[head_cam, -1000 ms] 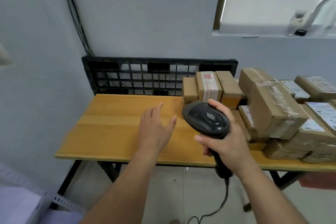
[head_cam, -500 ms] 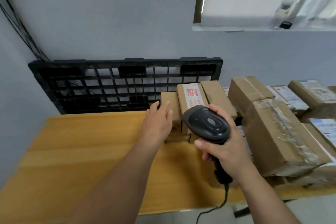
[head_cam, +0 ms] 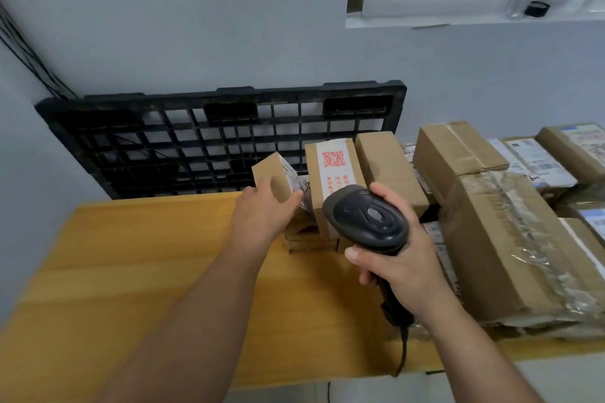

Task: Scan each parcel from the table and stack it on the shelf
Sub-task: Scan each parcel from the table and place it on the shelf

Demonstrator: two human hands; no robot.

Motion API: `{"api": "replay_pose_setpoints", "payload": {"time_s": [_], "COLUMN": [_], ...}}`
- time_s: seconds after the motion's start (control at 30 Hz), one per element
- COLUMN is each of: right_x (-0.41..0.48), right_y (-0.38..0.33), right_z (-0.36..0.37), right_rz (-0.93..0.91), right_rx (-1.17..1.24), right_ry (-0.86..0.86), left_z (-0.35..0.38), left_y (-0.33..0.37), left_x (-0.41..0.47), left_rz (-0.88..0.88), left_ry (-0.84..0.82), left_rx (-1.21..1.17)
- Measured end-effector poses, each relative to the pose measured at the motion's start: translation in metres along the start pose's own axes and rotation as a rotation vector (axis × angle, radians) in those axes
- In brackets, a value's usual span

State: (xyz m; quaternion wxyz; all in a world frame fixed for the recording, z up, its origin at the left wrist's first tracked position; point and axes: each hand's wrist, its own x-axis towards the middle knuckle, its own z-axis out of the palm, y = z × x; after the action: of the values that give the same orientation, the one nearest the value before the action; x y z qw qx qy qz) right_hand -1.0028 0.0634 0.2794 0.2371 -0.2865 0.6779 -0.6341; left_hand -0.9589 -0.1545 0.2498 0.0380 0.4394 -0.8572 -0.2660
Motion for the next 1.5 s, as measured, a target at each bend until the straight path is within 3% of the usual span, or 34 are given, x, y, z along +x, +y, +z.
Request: {"api": "replay_pose_setpoints", "payload": {"time_s": [0.2,0.4,0.87,1.5], "right_x": [0.0,-0.003,-0.039,-0.151], "right_y": [-0.002,0.001,-0.039,-0.05], "right_z": [0.005,0.014,0.03,-0.01], "right_rz": [-0.036,-0.013,-0.049,-0.111], "right_rx": [-0.023,-0.007,0.263,0.235], "right_ry": [-0.016,-0.038,-0.263,-0.385], "left_z": [-0.018,-0.026,-0.046,-0.031], "left_y": [-0.022,-0.057,-0.077,-0.069], "left_x": [0.002,-0.009,-0.078,-0.216], "left_rz": [-0.104,-0.102,0.01,0.011], "left_ry": [-0.179,-0.332,0.047,0.234], "left_rx": [-0.44,-0.605,-0.615,-0.588]}}
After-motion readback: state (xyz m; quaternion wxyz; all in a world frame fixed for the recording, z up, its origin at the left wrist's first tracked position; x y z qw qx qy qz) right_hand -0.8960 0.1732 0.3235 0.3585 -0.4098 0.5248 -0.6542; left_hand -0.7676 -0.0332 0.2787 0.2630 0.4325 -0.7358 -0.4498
